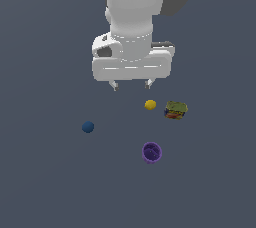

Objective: Pick up a designated object from a clutter of objects.

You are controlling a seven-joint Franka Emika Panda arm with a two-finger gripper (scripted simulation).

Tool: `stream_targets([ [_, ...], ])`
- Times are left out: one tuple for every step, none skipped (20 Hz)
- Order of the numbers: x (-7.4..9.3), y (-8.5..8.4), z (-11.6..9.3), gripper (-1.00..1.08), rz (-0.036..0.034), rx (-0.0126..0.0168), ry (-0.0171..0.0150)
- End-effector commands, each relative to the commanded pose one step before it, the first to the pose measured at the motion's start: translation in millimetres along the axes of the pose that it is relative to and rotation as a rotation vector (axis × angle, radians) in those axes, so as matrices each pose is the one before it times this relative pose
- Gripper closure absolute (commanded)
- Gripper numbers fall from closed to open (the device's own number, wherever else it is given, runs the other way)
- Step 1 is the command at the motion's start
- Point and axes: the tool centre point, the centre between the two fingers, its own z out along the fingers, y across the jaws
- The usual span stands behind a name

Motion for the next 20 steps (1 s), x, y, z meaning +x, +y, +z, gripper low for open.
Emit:
stream_targets([
  [2.72,12.11,14.18,-0.92,0.01621,0.00185,-0.00403],
  [1.37,5.91,6.93,-0.92,0.00777,0.00082,-0.00146],
  [1.38,6.56,7.61,-0.92,0.00861,0.00075,-0.0016],
  [1.35,7.18,8.28,-0.92,0.00939,0.00065,-0.00172],
  [1.3,7.84,8.96,-0.92,0.01021,0.00052,-0.00184],
  [1.21,8.5,9.65,-0.92,0.01102,0.00033,-0.00196],
  [1.07,9.18,10.35,-0.92,0.01186,0.0001,-0.00208],
  [0.89,9.88,11.05,-0.92,0.0127,-0.0002,-0.00221],
  [0.66,10.58,11.76,-0.92,0.01352,-0.00054,-0.00234],
  [0.37,11.3,12.46,-0.92,0.01436,-0.00096,-0.00248],
  [0.04,11.97,13.1,-0.92,0.01512,-0.00143,-0.00262],
  [-0.31,11.76,12.79,-0.92,0.01475,-0.00182,-0.00258],
  [-0.61,11.2,12.11,-0.92,0.01396,-0.0021,-0.00247],
  [-0.85,10.61,11.42,-0.92,0.01315,-0.00233,-0.00237],
  [-1.05,10.0,10.73,-0.92,0.01231,-0.00248,-0.00226],
  [-1.2,9.39,10.03,-0.92,0.0115,-0.00259,-0.00215],
  [-1.3,8.76,9.34,-0.92,0.01066,-0.00264,-0.00204],
  [-1.37,8.13,8.65,-0.92,0.00984,-0.00264,-0.00193],
  [-1.4,7.49,7.95,-0.92,0.00902,-0.0026,-0.0018],
  [-1.39,6.85,7.26,-0.92,0.00822,-0.00251,-0.00168],
])
